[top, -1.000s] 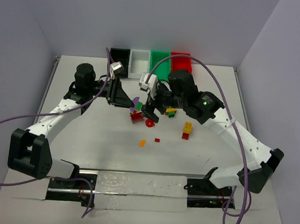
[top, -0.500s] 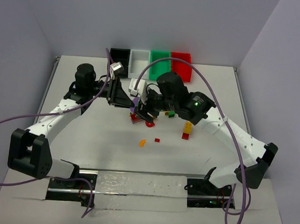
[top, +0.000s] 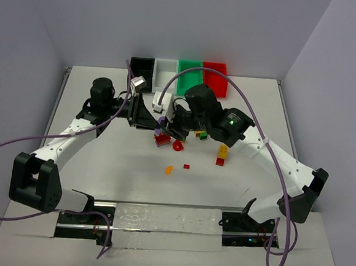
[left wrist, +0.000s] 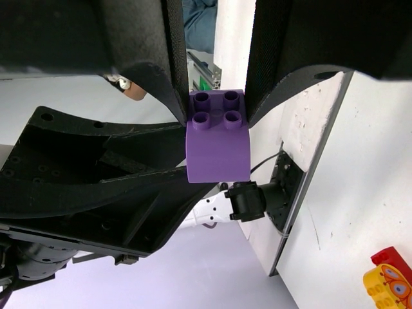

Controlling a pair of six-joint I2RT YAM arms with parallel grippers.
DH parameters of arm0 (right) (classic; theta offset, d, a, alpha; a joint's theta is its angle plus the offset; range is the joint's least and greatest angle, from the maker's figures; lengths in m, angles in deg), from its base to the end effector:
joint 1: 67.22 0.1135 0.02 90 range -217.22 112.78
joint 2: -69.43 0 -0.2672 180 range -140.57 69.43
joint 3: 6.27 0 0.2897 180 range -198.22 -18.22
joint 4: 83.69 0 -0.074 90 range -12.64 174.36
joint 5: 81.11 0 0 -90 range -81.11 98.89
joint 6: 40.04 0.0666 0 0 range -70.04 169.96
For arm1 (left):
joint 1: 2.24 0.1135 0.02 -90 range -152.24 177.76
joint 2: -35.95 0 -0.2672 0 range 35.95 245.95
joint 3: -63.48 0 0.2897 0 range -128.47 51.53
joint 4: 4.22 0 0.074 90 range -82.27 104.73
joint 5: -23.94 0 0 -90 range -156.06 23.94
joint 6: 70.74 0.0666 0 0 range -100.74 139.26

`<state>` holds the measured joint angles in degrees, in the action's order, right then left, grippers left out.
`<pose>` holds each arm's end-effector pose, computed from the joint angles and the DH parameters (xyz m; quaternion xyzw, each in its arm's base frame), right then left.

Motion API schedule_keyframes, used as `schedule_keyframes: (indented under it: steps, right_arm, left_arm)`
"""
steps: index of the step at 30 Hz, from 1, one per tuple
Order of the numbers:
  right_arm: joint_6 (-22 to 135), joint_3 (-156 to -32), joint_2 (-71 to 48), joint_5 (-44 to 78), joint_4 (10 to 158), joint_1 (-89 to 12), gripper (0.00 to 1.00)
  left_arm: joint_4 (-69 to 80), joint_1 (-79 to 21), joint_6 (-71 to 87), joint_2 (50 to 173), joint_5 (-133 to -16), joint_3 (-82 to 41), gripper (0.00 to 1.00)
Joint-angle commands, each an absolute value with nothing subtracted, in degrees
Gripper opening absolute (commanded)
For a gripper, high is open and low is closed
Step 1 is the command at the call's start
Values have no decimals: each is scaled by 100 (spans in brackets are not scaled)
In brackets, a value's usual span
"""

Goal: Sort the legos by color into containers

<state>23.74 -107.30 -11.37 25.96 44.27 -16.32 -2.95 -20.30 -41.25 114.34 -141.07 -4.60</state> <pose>0.2157 0.2964 0.4049 -0.5951 0.6307 0.2295 0.4420 0.3039 -0.1668 0.3051 0.1362 0.7123 -0.6827 0.0895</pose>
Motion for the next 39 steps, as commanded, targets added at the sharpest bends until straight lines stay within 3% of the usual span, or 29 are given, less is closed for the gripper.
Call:
schedule_keyframes:
  steps: [1, 5, 11, 16, 18, 19, 25, 34, 39]
  right_arm:
    - [2323, -10837, -1178, 2362, 4657, -1535, 34]
    - [2275, -10801, -1196, 2255, 4660, -1411, 51]
    - [2219, -10835, -1253, 2186, 4670, -1360, 51]
    - [2155, -10792, -1258, 2169, 4683, -1360, 33]
    - [2117, -10771, -1260, 2138, 4683, -1360, 15]
    - [2103, -10744, -1265, 2085, 4684, -1360, 0]
    - [1948, -10313, -1100, 1810, 4771, -1387, 0]
    - [1786, -9769, -723, 1832, 4816, -2052, 0]
    - [1766, -9732, -730, 1777, 5027, -2769, 0]
  left_arm:
    - [-357, -2061, -4085, 11303, -14069, -447, 0]
    - [-404, -2061, -4158, 11312, -14097, -423, 0]
    - [-435, -2061, -4186, 11298, -14099, -398, 0]
    - [-447, -2061, -4181, 11269, -14112, -359, 0]
    - [-475, -2061, -4195, 11248, -14106, -343, 0]
    - [-472, -2059, -4179, 11240, -14111, -351, 0]
    - [350, -1666, -3399, 11197, -13982, -676, 0]
    - [3138, -200, -790, 11760, -14071, -2004, 0]
    - [4989, 98, 1115, 12271, -12929, -3186, 0]
